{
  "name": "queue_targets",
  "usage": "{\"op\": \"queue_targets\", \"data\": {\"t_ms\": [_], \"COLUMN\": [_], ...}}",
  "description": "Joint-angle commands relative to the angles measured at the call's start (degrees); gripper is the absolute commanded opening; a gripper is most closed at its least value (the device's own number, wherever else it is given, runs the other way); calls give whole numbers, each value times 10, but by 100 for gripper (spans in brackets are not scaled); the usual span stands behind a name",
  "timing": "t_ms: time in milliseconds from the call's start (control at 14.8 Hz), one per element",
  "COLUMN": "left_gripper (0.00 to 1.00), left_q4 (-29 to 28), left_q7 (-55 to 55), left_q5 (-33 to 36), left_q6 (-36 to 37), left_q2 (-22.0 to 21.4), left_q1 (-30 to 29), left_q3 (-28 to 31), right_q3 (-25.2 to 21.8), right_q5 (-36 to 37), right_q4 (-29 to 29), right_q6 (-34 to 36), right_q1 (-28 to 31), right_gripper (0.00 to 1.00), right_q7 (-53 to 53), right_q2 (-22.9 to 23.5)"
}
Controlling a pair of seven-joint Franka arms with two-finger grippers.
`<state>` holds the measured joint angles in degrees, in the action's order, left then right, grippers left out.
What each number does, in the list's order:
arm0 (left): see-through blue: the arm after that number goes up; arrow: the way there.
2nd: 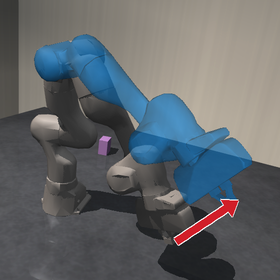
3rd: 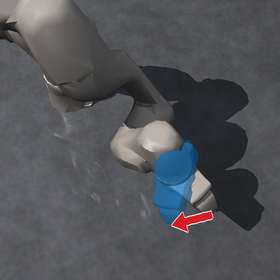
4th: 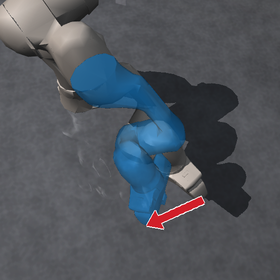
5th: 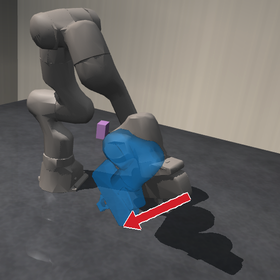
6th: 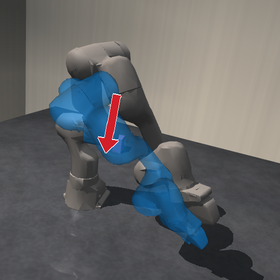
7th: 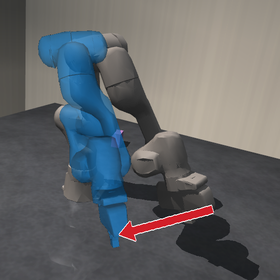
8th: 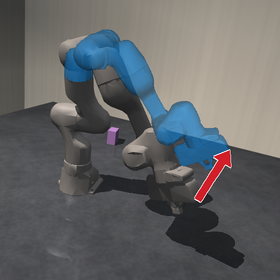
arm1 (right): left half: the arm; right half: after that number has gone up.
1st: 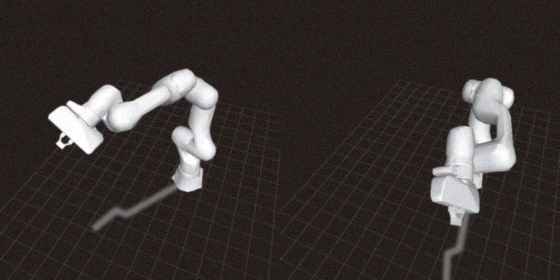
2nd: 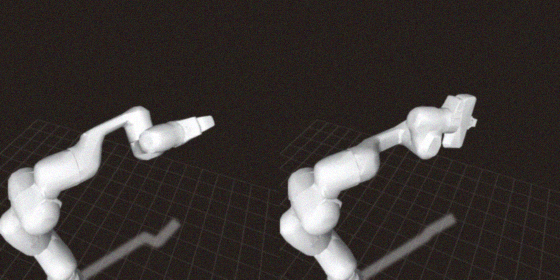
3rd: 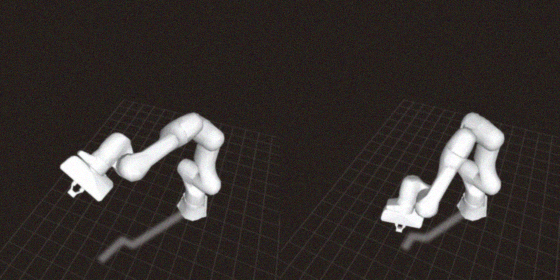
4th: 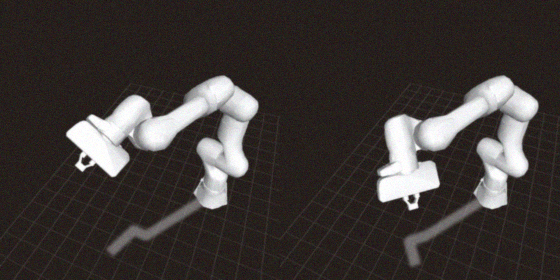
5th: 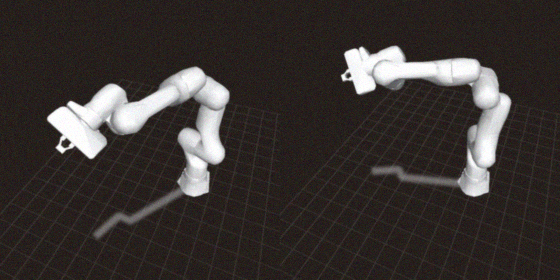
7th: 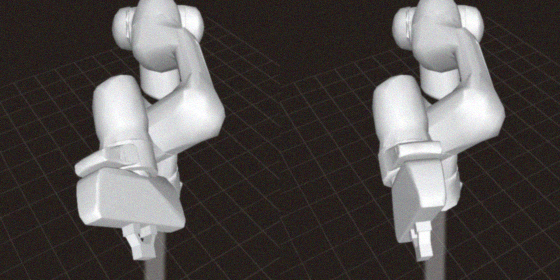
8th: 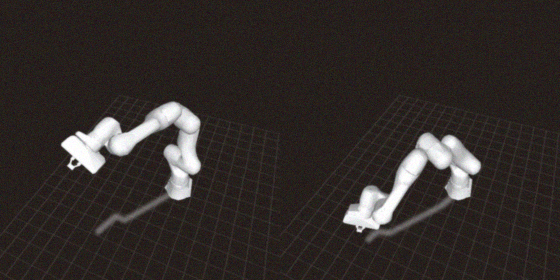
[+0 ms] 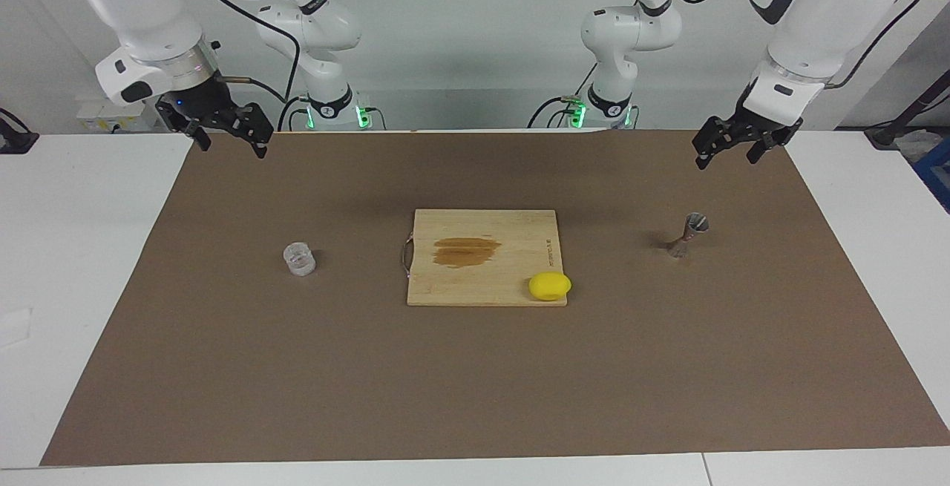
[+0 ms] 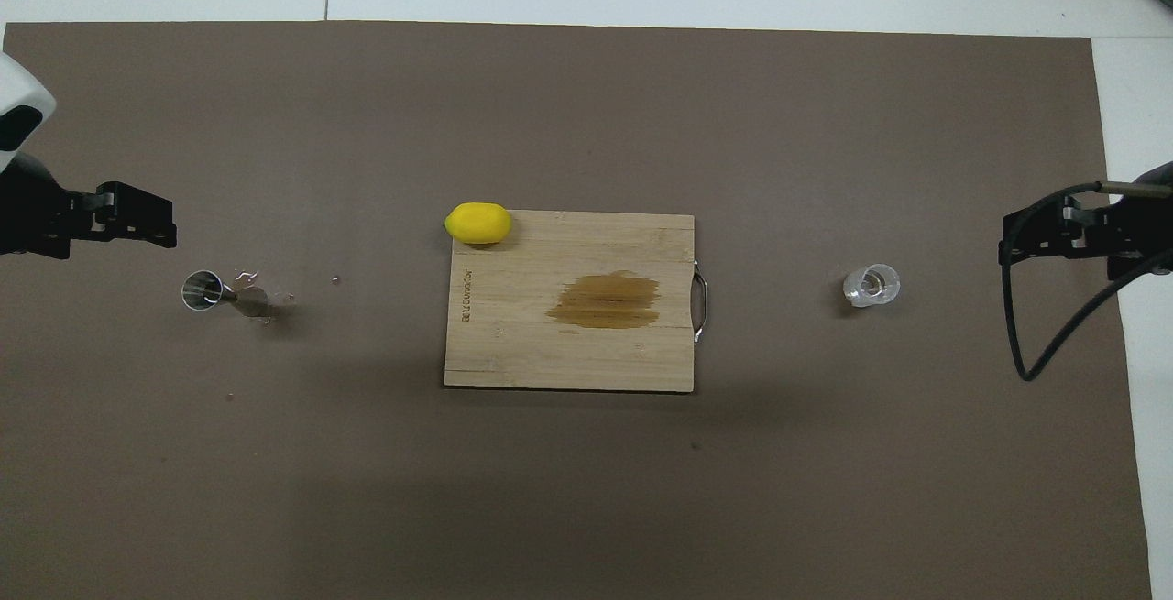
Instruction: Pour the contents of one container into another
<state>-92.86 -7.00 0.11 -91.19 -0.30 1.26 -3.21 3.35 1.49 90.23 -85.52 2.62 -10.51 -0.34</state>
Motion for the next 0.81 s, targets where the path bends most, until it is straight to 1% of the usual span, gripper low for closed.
{"op": "queue_targets", "data": {"t_ms": [0, 744], "left_gripper": [100, 100], "left_q4": [-14, -21], "left_q7": [-3, -3], "left_q5": [-1, -1], "left_q6": [-3, -7], "left_q2": [-15, -17], "left_q1": [4, 3], "left_q3": [1, 1], "right_q3": [2, 2], "right_q5": [-5, -6], "right_q4": [-2, -2], "right_q6": [3, 3], "right_q1": [6, 7], "right_gripper": [100, 100], "right_q7": [14, 14], "right_q2": [-1, -1]}}
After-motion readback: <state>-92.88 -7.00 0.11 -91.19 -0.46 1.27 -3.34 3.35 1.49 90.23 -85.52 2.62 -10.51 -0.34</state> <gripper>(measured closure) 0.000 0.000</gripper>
